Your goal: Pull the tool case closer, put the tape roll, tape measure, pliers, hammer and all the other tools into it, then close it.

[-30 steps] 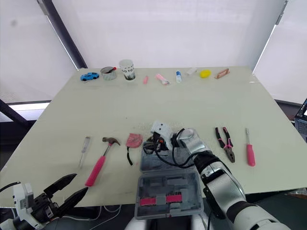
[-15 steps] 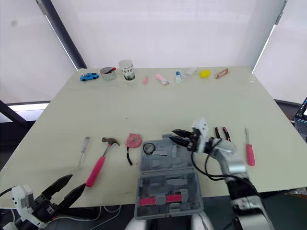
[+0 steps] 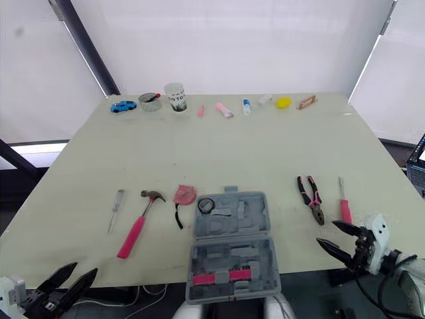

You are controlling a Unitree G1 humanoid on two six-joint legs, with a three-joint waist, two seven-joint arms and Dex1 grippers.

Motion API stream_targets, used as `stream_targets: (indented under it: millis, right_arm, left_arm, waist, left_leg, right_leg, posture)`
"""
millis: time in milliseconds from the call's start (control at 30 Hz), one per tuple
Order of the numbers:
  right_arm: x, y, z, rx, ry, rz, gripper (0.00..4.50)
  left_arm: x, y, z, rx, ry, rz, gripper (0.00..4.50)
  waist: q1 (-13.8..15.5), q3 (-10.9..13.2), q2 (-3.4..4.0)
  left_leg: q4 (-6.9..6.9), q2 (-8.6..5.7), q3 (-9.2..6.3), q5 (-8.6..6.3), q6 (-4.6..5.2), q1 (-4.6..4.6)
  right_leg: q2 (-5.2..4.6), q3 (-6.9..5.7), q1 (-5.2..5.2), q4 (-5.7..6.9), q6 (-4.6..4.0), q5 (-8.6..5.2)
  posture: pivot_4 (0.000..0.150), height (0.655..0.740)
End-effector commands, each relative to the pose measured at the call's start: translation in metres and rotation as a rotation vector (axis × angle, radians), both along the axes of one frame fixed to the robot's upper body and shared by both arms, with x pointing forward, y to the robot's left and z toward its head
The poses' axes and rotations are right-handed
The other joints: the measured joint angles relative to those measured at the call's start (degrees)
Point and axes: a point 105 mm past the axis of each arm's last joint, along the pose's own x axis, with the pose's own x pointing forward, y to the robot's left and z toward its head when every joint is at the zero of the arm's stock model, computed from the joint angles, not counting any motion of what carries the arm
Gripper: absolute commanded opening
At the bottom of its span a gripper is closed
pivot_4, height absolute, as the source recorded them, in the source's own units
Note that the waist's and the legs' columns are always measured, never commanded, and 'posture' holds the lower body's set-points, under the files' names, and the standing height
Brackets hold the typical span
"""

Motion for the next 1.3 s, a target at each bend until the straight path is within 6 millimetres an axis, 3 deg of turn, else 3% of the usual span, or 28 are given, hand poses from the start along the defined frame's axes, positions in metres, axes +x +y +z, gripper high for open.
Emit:
stream_targets:
  millis: [33, 133, 300, 533, 667, 800, 867, 1300]
  right_arm:
    - [-0.003, -0.012, 0.011, -0.022, -0.041, -0.020, 4.43]
    - [0.003, -0.001, 0.015, 0.018, -0.066, -0.001, 4.43]
    - [0.018, 0.036, 0.031, 0.029, -0.203, 0.107, 4.43]
    - [0.031, 0.087, 0.064, 0.078, -0.363, 0.334, 4.43]
    - [0.021, 0.116, 0.083, 0.093, -0.360, 0.567, 4.43]
    - [0.015, 0.127, 0.097, 0.105, -0.366, 0.668, 4.43]
    - [0.012, 0.134, 0.106, 0.117, -0.373, 0.716, 4.43]
    - [0.012, 0.139, 0.120, 0.106, -0.380, 0.721, 4.43]
  left_arm:
    - [0.000, 0.004, 0.010, 0.034, -0.015, -0.001, 4.50]
    - [0.012, -0.007, 0.022, 0.037, -0.055, -0.035, 4.50]
    - [0.045, -0.038, 0.050, 0.105, -0.121, -0.107, 4.50]
    - [0.091, -0.106, 0.082, 0.111, -0.099, -0.211, 4.50]
    - [0.118, -0.116, 0.073, 0.194, 0.078, -0.092, 4.50]
    - [0.136, -0.126, 0.069, 0.198, 0.140, -0.014, 4.50]
    - [0.146, -0.142, 0.068, 0.195, 0.155, -0.005, 4.50]
    - [0.172, -0.166, 0.031, 0.256, 0.306, 0.115, 4.50]
  waist:
    - [0.1, 0.0, -0.01]
    - [0.2, 0.0, -0.08]
    - [0.3, 0.0, -0.05]
    - [0.4, 0.1, -0.03]
    - [0.5, 0.1, 0.00]
    - [0.6, 0.1, 0.00]
    - [1.1, 0.1, -0.03]
    - [1.6, 0.2, -0.11]
  left_leg:
    - [0.00, 0.05, 0.00, 0.00, 0.00, -0.01]
    - [0.00, 0.12, 0.01, 0.00, 0.00, -0.03]
    - [0.00, 0.16, -0.01, 0.00, 0.00, -0.02]
    - [0.01, -0.03, 0.01, 0.00, 0.00, -0.07]
    - [0.03, -0.12, -0.08, 0.01, 0.00, -0.02]
    - [0.07, -0.13, -0.18, 0.01, 0.01, 0.00]
    - [0.07, -0.18, -0.19, 0.01, 0.00, -0.01]
    - [0.13, -0.24, -0.26, 0.02, -0.01, -0.04]
  right_leg:
    - [-0.01, 0.00, 0.00, -0.01, 0.00, 0.00]
    - [-0.02, 0.02, 0.00, -0.03, 0.01, 0.00]
    - [-0.02, 0.03, 0.00, 0.00, 0.01, 0.01]
    - [0.04, 0.06, 0.04, 0.01, -0.09, 0.24]
    - [0.09, 0.05, 0.09, 0.06, 0.01, 0.31]
    - [0.15, -0.05, 0.16, 0.11, 0.01, 0.31]
    - [0.11, -0.05, 0.18, 0.11, 0.02, 0.31]
    - [0.10, -0.11, 0.25, 0.11, 0.01, 0.32]
  posture:
    - [0.150, 0.7400]
    - [0.150, 0.7400]
    - [0.150, 0.7400]
    - [0.150, 0.7400]
    - [0.150, 0.7400]
    - [0.150, 0.7400]
    - [0.150, 0.7400]
    - [0.150, 0.7400]
